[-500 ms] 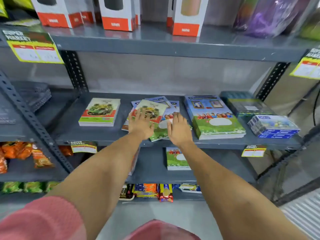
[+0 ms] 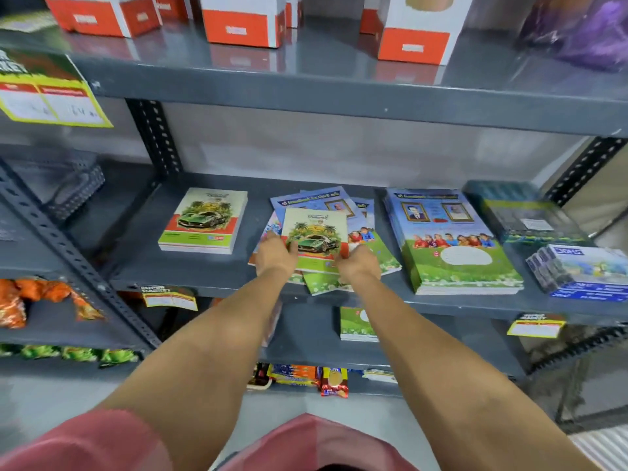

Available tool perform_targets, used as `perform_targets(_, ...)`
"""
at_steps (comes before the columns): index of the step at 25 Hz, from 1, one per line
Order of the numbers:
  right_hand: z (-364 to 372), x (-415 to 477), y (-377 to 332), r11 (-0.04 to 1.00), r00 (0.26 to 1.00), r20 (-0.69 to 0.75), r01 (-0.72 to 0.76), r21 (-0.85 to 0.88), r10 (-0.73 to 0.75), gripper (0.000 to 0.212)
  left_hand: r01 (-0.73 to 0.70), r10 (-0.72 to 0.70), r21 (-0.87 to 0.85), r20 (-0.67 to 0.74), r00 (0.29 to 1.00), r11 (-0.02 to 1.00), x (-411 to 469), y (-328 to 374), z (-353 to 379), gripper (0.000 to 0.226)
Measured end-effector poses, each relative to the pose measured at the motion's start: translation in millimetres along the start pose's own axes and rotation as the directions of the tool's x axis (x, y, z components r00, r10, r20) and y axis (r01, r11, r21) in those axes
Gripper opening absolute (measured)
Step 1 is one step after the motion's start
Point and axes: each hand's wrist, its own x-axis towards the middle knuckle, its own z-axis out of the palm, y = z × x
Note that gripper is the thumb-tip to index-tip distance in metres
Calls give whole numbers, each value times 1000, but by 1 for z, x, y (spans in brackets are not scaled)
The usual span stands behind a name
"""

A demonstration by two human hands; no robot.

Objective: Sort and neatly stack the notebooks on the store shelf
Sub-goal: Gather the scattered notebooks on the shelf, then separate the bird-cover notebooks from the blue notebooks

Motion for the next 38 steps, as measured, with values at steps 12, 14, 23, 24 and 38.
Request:
perform_targets(12,112,-48,-144,910,956,224,82,407,-187,7,60,-16,238,-183,983,970,68,-153,-109,37)
perform_targets(14,122,-45,-145,935,947,249,110,337,-201,25,29,-2,321,-83,997,947,76,-165,-110,42)
perform_targets(23,5,43,-31,931,989,-83,84,-355,-121,61,-275,251,271,121,960,923,15,-25,-39,45)
perform_targets(24,-7,51,-11,918,999,-33,9,-397,-24,75,-214,176,198,195,965,956,3,-5,-26,45)
perform_targets(38,-121,69,49,985,894,-447,-94,-148,18,46,-36,113,-476,134,985,878,-18,127,27,11)
